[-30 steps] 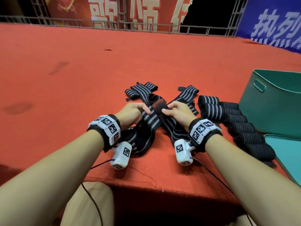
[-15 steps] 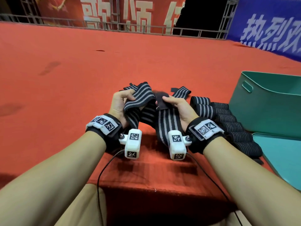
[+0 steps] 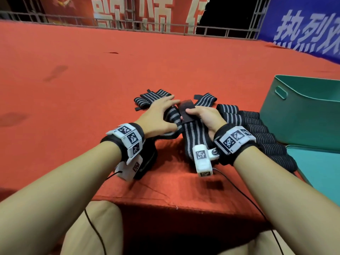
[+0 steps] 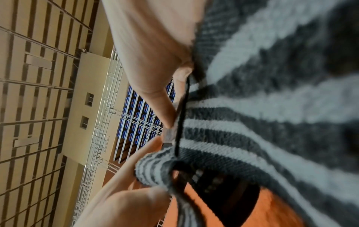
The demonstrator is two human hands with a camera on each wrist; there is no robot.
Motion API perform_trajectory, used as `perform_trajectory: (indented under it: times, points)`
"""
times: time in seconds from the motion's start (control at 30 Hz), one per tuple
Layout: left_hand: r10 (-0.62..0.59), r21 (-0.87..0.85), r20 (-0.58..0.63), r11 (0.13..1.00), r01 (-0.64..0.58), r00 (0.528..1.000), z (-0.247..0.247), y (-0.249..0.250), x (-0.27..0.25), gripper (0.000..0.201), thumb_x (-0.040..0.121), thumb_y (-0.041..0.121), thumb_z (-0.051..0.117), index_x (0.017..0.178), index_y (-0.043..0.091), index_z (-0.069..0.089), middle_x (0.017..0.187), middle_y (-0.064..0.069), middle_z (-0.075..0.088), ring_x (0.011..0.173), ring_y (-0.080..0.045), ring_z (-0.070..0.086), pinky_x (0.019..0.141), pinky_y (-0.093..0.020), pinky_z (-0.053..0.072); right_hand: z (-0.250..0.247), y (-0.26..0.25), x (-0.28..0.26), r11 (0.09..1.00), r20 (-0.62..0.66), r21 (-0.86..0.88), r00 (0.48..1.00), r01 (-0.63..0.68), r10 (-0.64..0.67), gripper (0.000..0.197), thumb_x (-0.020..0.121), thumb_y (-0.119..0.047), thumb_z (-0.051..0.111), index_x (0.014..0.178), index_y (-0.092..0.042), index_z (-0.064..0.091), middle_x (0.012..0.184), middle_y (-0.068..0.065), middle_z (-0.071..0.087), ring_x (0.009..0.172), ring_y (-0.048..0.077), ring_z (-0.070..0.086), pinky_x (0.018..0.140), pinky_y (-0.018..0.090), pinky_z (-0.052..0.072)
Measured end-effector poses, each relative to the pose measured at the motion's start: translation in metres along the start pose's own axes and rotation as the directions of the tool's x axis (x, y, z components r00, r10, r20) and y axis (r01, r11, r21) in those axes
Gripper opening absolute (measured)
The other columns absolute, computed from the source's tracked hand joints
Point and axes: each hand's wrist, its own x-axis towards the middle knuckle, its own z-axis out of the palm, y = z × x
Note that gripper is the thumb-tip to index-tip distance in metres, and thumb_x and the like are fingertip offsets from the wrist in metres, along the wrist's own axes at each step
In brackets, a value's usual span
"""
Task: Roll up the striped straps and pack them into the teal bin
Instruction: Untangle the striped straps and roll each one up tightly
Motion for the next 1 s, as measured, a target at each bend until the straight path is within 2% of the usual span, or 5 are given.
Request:
perform_trajectory:
  times: [0.17, 0.3, 0.77, 0.93, 1.0]
  points:
    - [0.081, 0.425, -0.130, 0.905, -0.018, 0.988, 0.010, -0.003, -0.005, 0.118, 0.054, 0.083, 0.071, 0.150, 0.021, 0.040, 0.150, -0.001, 0.035, 0.139, -0.022, 0.037, 0.110, -0.043, 0.038, -0.005, -0.010, 0.002, 0.999, -0.086, -0.025, 0.995, -0.047, 0.045, 0.023, 0.085, -0.001, 0.074, 0.107, 0.006, 0.074, 0.091, 0.019, 0.078, 0.086, 0.034, 0.077, 0.080, 0.050, 0.063]
    - [0.218, 0.618, -0.106, 0.779, -0.108, 0.970, 0.014, -0.001, -0.001, 0.066, 0.075, 0.046, 0.072, 0.132, 0.017, 0.056, 0.132, -0.004, 0.053, 0.121, -0.029, 0.051, 0.093, -0.042, 0.046, -0.007, -0.009, 0.000, 0.995, -0.021, -0.029, 0.995, -0.094, 0.094, 0.026, 0.086, -0.001, 0.073, 0.110, 0.007, 0.072, 0.095, 0.021, 0.078, 0.079, 0.031, 0.076, 0.069, 0.041, 0.063]
    - [-0.337, -0.015, -0.318, 0.936, 0.351, 0.886, 0.012, -0.010, 0.016, 0.022, 0.087, 0.031, 0.048, 0.090, 0.029, 0.069, 0.106, -0.002, 0.075, 0.102, -0.028, 0.066, 0.088, -0.038, 0.053, -0.009, 0.007, -0.007, 0.980, 0.150, -0.200, 0.988, 0.010, 0.020, 0.025, 0.090, 0.000, 0.070, 0.113, 0.010, 0.069, 0.103, 0.027, 0.075, 0.098, 0.035, 0.076, 0.089, 0.046, 0.062]
    - [-0.626, -0.448, -0.460, 0.776, 0.444, 0.630, -0.012, -0.027, 0.021, 0.029, 0.098, 0.014, 0.049, 0.080, 0.000, 0.067, 0.096, -0.029, 0.065, 0.090, -0.041, 0.062, 0.074, -0.040, 0.046, -0.026, -0.003, 0.010, 0.910, -0.069, -0.413, 0.997, -0.015, -0.015, 0.013, 0.076, -0.011, 0.080, 0.084, -0.007, 0.070, 0.098, 0.011, 0.076, 0.100, 0.028, 0.073, 0.094, 0.043, 0.058]
    - [-0.702, -0.694, -0.339, 0.636, 0.339, 0.626, -0.020, -0.033, 0.021, 0.028, 0.097, 0.009, 0.052, 0.070, 0.010, 0.059, 0.082, -0.018, 0.058, 0.074, -0.027, 0.059, 0.062, -0.034, 0.050, -0.031, -0.005, 0.009, 0.912, -0.073, -0.406, 0.993, 0.055, -0.092, 0.014, 0.081, -0.009, 0.079, 0.078, -0.015, 0.067, 0.092, 0.005, 0.072, 0.092, 0.022, 0.069, 0.078, 0.032, 0.055]
